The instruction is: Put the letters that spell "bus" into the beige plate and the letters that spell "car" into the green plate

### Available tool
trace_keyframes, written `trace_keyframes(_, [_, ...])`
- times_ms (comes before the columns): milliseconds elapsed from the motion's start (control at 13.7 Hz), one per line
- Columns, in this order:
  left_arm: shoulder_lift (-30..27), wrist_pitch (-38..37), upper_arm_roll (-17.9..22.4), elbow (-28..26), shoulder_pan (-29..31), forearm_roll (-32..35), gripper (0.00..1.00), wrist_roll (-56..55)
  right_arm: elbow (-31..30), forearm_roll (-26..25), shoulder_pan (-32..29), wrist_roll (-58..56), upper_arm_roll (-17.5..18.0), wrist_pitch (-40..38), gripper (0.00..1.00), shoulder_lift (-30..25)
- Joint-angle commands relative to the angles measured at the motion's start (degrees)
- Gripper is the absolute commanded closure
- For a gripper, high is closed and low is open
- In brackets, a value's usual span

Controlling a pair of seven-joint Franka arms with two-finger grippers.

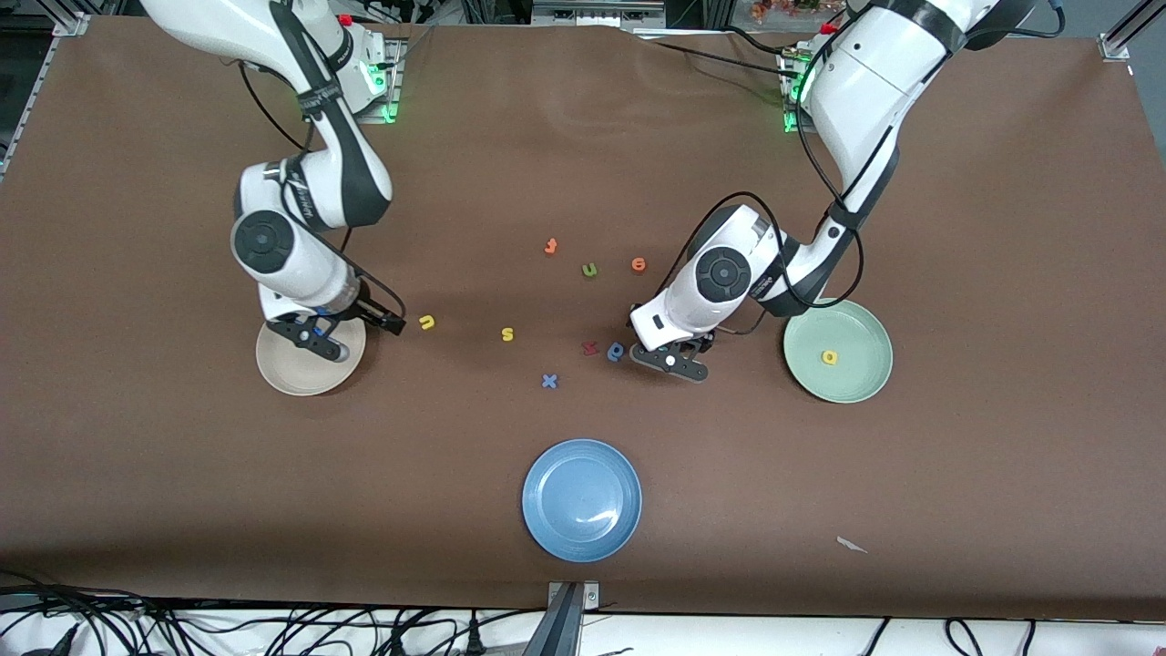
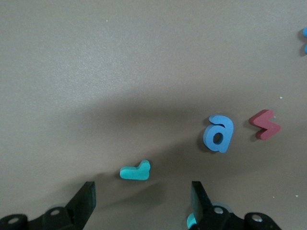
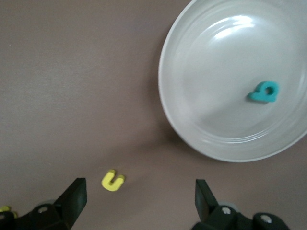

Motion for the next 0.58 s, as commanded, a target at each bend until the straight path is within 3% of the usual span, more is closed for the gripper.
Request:
trace_keyframes(0, [1.51, 0.35, 1.15, 1.64, -0.48, 3.03, 0.26, -1.38, 2.17, 0.92, -0.39, 4.8, 1.81, 4.13, 0.0, 4.31])
trace_keyframes(146, [2.04, 0.44, 1.42, 1.73, -0.48, 6.55, 0.42, -1.64, 3.31, 0.92, -0.39, 6.65, 1.9, 5.12, 0.0, 5.63])
trace_keyframes(510, [2.22, 0.44, 1.33, 2.0, -0.56, 6.47, 0.4, -4.1, 4.1, 2.41, -0.39, 12.1, 4.45, 7.22, 0.01, 8.1])
